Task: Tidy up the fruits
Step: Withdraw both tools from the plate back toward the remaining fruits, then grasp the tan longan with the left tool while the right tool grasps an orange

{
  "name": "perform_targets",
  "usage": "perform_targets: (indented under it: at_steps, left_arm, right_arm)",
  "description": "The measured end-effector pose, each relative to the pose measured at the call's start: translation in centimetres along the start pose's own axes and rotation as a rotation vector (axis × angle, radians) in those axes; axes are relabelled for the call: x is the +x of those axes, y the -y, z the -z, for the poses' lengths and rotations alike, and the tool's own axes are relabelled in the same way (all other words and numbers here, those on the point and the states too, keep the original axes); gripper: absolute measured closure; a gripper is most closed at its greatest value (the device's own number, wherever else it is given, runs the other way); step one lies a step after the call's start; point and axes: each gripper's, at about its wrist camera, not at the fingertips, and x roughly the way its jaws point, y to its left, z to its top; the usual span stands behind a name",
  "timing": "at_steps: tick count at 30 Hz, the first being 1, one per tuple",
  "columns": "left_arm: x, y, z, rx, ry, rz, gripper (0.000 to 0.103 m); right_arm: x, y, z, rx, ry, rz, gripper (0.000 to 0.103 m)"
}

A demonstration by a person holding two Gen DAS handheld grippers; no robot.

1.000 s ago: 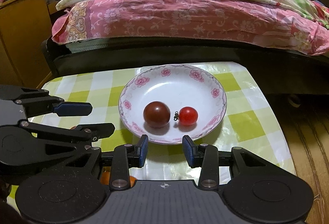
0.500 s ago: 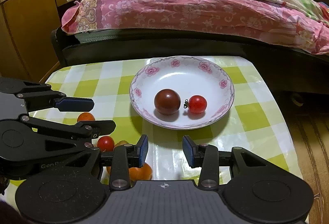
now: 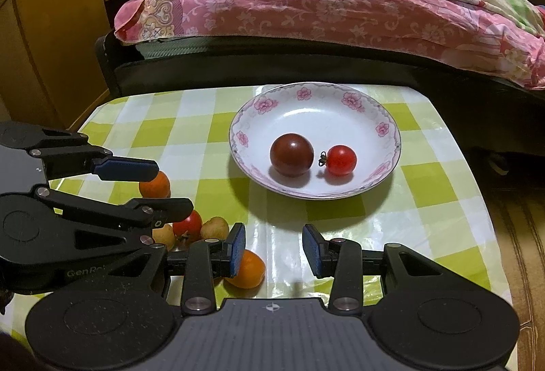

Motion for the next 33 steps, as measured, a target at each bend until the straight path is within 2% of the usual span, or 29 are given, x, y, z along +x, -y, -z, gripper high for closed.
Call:
perform_targets:
  at_steps: [9,17,25,33]
  left_arm:
    - [-0.1,-0.1,0.6,0.011,-0.012,0.013,0.054]
    - [0.1,0.2,1.9,0.067,-0.033,0.026,0.054]
    - [0.9,-0.4,2.9,0.08,-0.067,0.059,0.054]
    - [1.6,-0.3,3.5,0.112,-0.082,0.095,0.054]
  right_arm:
    - [0.2,-0.4,0.5,-0.015,-0.013,-0.012,0.065]
    - [0.6,-0.4,1.7,-0.043,-0.046,-0.034,0.06]
    - [1.5,-1.0,2.3,-0.104,-0.089,-0.103,0.06]
    - [2.6,-0.8,1.9,-0.124,-0.096,-0.145,0.06]
